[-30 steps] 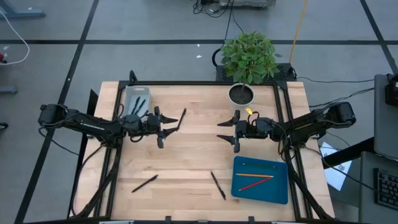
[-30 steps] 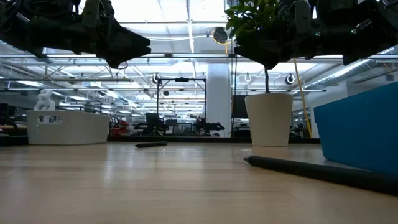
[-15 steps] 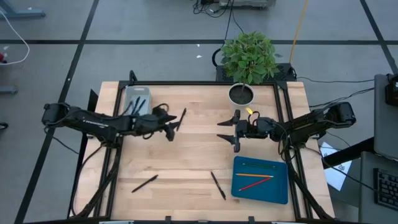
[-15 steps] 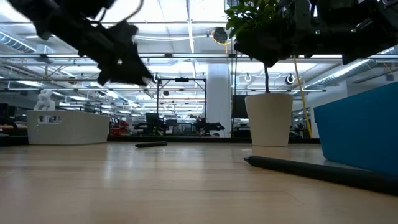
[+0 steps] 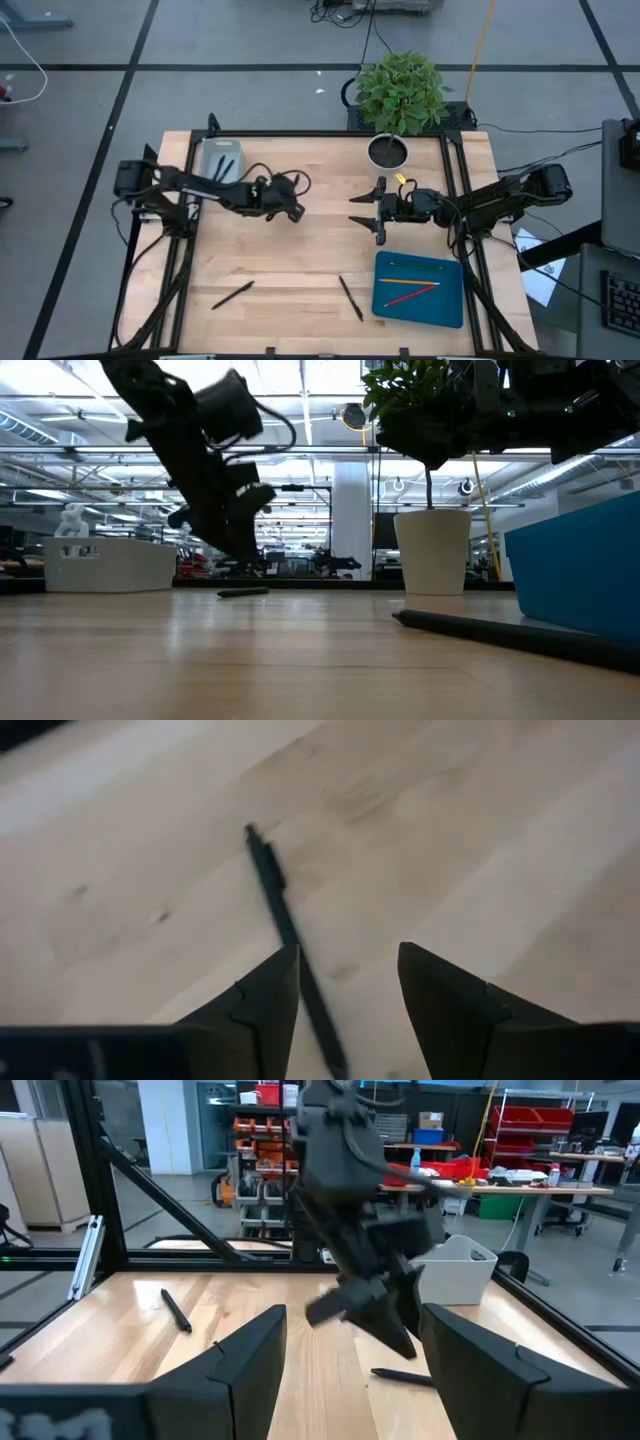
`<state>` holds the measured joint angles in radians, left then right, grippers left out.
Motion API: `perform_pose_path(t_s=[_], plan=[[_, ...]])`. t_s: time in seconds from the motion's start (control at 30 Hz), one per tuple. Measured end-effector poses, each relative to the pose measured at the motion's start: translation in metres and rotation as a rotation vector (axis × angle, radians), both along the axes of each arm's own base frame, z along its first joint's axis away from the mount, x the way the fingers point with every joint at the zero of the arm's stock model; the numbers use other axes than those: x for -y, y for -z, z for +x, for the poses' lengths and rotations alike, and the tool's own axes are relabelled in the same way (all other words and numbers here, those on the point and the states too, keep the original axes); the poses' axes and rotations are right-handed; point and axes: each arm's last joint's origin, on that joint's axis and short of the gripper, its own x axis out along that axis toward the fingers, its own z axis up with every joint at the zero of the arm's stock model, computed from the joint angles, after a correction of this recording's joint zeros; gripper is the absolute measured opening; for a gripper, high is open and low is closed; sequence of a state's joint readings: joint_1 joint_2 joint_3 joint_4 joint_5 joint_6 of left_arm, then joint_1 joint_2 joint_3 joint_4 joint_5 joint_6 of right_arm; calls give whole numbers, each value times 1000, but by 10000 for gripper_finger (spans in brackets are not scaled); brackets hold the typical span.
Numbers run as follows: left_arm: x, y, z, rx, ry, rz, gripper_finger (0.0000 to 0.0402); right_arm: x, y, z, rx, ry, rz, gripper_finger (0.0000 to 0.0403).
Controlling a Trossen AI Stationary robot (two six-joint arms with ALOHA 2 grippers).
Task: Sort pens & pencils
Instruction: Put the black pen into the white bin
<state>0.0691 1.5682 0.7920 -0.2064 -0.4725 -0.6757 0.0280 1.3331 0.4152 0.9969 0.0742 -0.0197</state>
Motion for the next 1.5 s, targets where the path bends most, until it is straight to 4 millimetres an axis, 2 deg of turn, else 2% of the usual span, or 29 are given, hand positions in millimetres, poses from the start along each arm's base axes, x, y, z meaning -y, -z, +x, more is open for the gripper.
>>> perform_pose_path(t_s=[0.23,0.57,0.73,0.8,0.9,1.03,1.07,1.3,1.5], plan=[[-17,28,3,-86,-88,-29,177,0,0,0,-3,0,0,219],[-25,48,10,-95,-81,-101,177,0,0,0,-4,0,0,219],[-25,48,10,-107,-75,-92,174,0,0,0,-4,1,1,219],[-25,49,9,-109,-73,-92,159,0,0,0,-4,0,1,219],[-25,49,9,-118,-58,-93,112,0,0,0,-4,0,0,219],[-25,50,9,-147,-16,-77,27,0,0,0,-4,0,1,219],[-25,50,9,-154,-7,-72,20,0,0,0,-4,0,1,219],[-25,46,5,-197,33,-53,19,0,0,0,-5,0,1,219],[-23,28,-7,-225,44,-52,19,0,1,0,-8,0,1,219]])
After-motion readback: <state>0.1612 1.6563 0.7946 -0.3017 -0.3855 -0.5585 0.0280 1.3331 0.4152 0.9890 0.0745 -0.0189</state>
